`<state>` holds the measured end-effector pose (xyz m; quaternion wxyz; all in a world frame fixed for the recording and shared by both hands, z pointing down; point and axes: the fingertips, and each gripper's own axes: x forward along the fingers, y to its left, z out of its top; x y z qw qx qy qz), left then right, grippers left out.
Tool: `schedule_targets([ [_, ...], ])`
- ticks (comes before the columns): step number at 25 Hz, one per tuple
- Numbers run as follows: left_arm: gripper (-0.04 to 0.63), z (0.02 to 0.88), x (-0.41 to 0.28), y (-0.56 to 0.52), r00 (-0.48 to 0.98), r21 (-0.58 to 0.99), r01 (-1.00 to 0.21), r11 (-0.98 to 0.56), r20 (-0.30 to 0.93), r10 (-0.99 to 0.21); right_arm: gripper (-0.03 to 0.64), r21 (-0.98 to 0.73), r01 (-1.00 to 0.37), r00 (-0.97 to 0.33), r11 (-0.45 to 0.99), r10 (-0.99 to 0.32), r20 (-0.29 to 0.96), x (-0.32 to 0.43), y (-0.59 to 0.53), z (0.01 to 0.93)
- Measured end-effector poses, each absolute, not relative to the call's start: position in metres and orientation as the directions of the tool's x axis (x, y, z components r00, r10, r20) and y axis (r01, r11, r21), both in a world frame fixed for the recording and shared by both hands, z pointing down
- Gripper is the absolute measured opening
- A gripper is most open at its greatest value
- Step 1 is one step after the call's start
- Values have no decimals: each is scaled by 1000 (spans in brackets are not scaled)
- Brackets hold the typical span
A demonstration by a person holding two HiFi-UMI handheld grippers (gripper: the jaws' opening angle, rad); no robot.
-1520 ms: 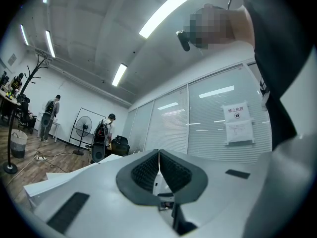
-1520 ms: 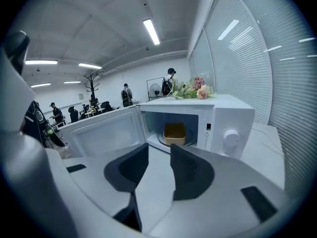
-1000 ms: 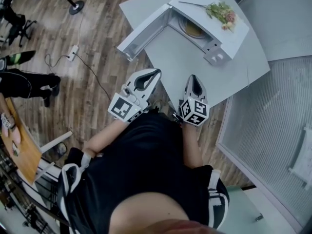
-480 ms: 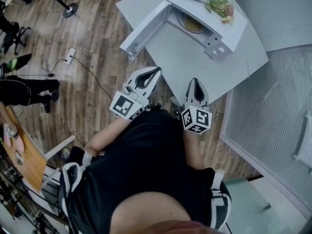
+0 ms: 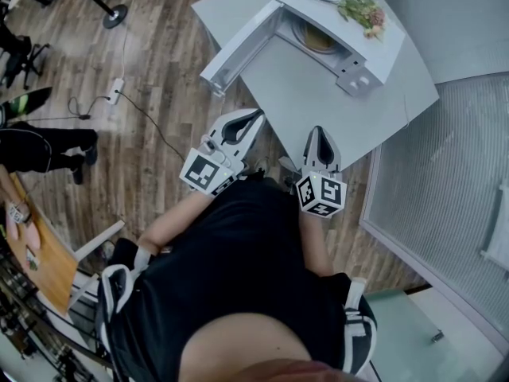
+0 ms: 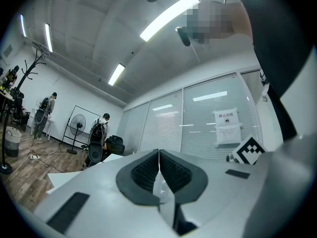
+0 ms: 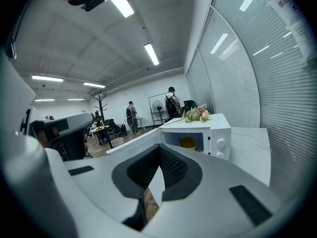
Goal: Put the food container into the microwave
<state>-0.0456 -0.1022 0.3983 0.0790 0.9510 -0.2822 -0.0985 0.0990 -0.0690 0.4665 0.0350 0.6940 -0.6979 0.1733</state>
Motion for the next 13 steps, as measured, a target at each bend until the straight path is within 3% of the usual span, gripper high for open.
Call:
schedule_targets([
  [13, 25, 402, -51, -96, 827, 219, -507, -833, -146, -542, 23, -195, -980, -23, -36, -957, 289, 94, -62, 468],
])
